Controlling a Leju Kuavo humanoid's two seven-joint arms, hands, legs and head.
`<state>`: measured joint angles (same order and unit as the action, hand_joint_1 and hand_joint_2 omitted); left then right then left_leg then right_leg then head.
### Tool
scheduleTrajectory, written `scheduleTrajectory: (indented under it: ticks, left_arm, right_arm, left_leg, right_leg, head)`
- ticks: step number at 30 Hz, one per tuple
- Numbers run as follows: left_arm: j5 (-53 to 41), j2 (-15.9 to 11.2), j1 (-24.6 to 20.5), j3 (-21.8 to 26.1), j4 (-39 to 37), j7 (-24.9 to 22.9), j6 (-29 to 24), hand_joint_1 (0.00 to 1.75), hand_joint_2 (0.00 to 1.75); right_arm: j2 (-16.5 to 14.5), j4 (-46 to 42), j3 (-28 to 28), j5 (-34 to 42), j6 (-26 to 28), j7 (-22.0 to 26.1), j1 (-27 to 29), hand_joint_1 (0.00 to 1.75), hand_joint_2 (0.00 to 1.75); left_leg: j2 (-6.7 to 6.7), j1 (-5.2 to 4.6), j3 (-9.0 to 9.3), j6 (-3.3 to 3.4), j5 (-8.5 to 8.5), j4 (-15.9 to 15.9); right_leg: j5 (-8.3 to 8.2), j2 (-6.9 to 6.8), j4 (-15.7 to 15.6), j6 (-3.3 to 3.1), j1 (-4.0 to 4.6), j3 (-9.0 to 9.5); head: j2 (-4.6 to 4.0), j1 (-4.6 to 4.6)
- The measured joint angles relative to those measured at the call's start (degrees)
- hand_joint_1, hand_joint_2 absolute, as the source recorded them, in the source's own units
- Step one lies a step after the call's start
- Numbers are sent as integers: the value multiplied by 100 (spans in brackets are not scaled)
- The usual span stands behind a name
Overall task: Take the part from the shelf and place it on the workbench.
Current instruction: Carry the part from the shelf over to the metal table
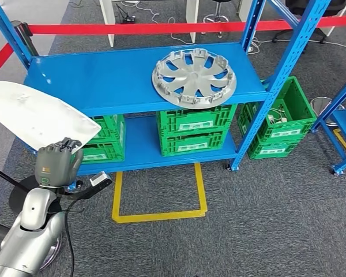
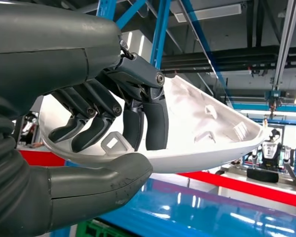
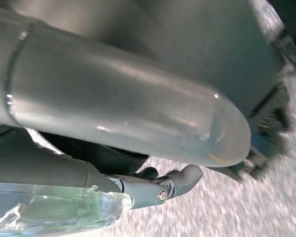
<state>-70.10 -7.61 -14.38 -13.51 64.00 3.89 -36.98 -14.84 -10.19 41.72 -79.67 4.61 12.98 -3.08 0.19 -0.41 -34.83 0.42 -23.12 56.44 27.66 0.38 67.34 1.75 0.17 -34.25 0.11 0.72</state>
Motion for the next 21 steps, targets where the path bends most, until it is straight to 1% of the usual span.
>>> scheduleTrajectory:
  ticks: [1,2,3,4,5,6,7,8,9,10,11,12,13,14,15,16,17,18,19,20,21]
  left_arm:
    - [20,-14,23,14,36,5,-2,175,175]
    - [36,-29,41,29,70,10,-3,175,175]
    - [49,-45,54,51,98,15,-3,175,175]
    - [57,-59,65,71,116,18,-3,175,175]
    - [61,-69,82,88,128,21,-3,175,175]
    - [63,-81,103,105,140,25,-2,175,175]
    - [66,-94,125,114,153,27,-1,175,175]
    - [75,-110,147,120,168,33,3,175,175]
    - [94,-127,169,127,188,43,9,175,175]
    - [123,-145,198,134,218,60,17,175,175]
    - [160,-165,239,145,253,79,28,175,175]
    - [197,-190,288,166,297,96,42,175,175]
    - [230,-214,337,193,340,111,53,175,175]
    - [258,-238,375,223,385,122,62,175,175]
    - [278,-256,399,249,431,135,71,175,175]
    - [295,-270,412,267,478,148,75,175,175]
    - [308,-283,423,280,522,162,83,175,175]
    - [319,-295,441,290,557,176,93,175,175]
    - [330,-306,472,303,584,187,107,175,175]
    - [340,-314,505,316,597,195,123,175,175]
    - [349,-320,536,329,603,199,139,175,175]
  right_arm:
    - [0,0,0,-5,2,0,-5,0,0]
    - [-1,0,0,-8,3,0,-7,0,0]
    - [-2,1,0,-10,4,1,-9,0,0]
    - [-3,1,0,-12,4,3,-4,0,0]
    - [-5,4,1,-12,5,2,3,0,0]
    - [-7,7,1,-12,5,2,5,0,0]
    - [-8,9,1,-12,7,2,5,0,0]
    - [-9,11,1,-12,9,3,2,0,0]
    - [-10,11,1,-14,10,6,1,0,0]
    - [-10,11,0,-16,11,10,4,0,0]
    - [-11,11,0,-20,11,15,7,0,0]
    - [-11,11,-1,-27,11,19,10,0,0]
    - [-11,11,-2,-36,11,21,11,0,0]
    - [-11,11,-3,-45,11,22,10,0,0]
    - [-10,10,-4,-54,11,22,8,0,0]
    - [-10,10,-6,-62,13,22,6,0,0]
    - [-10,9,-8,-69,15,21,2,0,0]
    - [-10,9,-11,-75,18,20,0,0,0]
    - [-11,9,-13,-79,20,19,3,0,0]
    - [-11,10,-15,-81,22,16,11,0,0]
    - [-10,11,-15,-82,26,13,21,0,0]
  left_leg:
    - [-1,-8,-40,-19,50,4]
    - [0,-8,-65,-45,100,4]
    - [2,-1,-86,-76,151,2]
    - [2,10,-104,-109,203,-3]
    - [-1,21,-129,-144,215,-1]
    - [-6,27,-169,-179,129,45]
    - [-11,33,-224,-212,-70,179]
    - [-14,44,-295,-242,-360,416]
    - [-14,51,-372,-268,-667,744]
    - [-13,61,-438,-289,-890,1108]
    - [-13,67,-469,-305,-970,1404]
    - [-13,74,-439,-317,-902,1571]
    - [-13,83,-330,-326,-735,1566]
    - [-13,93,-136,-335,-559,1381]
    - [-14,102,144,-344,-467,1053]
    - [-19,105,457,-336,-491,622]
    - [-24,102,689,-303,-569,265]
    - [-28,90,834,-258,-651,14]
    - [-31,75,868,-197,-679,-109]
    - [-19,72,813,-135,-643,-105]
    - [-9,72,763,-83,-590,-102]
  right_leg:
    - [57,1,-444,-40,21,313]
    - [141,5,-774,-69,42,518]
    - [211,6,-959,-88,60,603]
    - [194,6,-1019,-102,70,582]
    - [137,-1,-1019,-130,68,531]
    - [74,-10,-1027,-169,59,483]
    - [-3,-19,-1042,-206,44,429]
    - [-79,-25,-1050,-231,32,368]
    - [-150,-24,-1048,-247,31,281]
    - [-221,-24,-1044,-249,29,190]
    - [-288,-24,-1037,-243,28,98]
    - [-356,-23,-1026,-237,27,1]
    - [-423,-22,-1011,-226,24,-99]
    - [-487,-21,-991,-209,20,-194]
    - [-544,-21,-964,-183,21,-283]
    - [-593,-21,-931,-153,26,-357]
    - [-651,-23,-907,-120,32,-410]
    - [-710,-24,-899,-90,37,-445]
    - [-775,-24,-907,-63,36,-467]
    - [-820,-22,-920,-34,27,-486]
    - [-770,-22,-900,-3,19,-519]
  head:
    - [0,-2]
    - [0,-6]
    - [0,-6]
    - [0,-6]
    - [0,0]
    - [0,-3]
    - [0,-15]
    - [0,-24]
    - [0,-38]
    - [0,-43]
    - [0,-41]
    - [0,-42]
    - [0,-42]
    - [0,-42]
    - [0,-43]
    - [0,-40]
    - [0,-37]
    - [0,-35]
    - [0,-30]
    - [0,-32]
    - [0,-34]
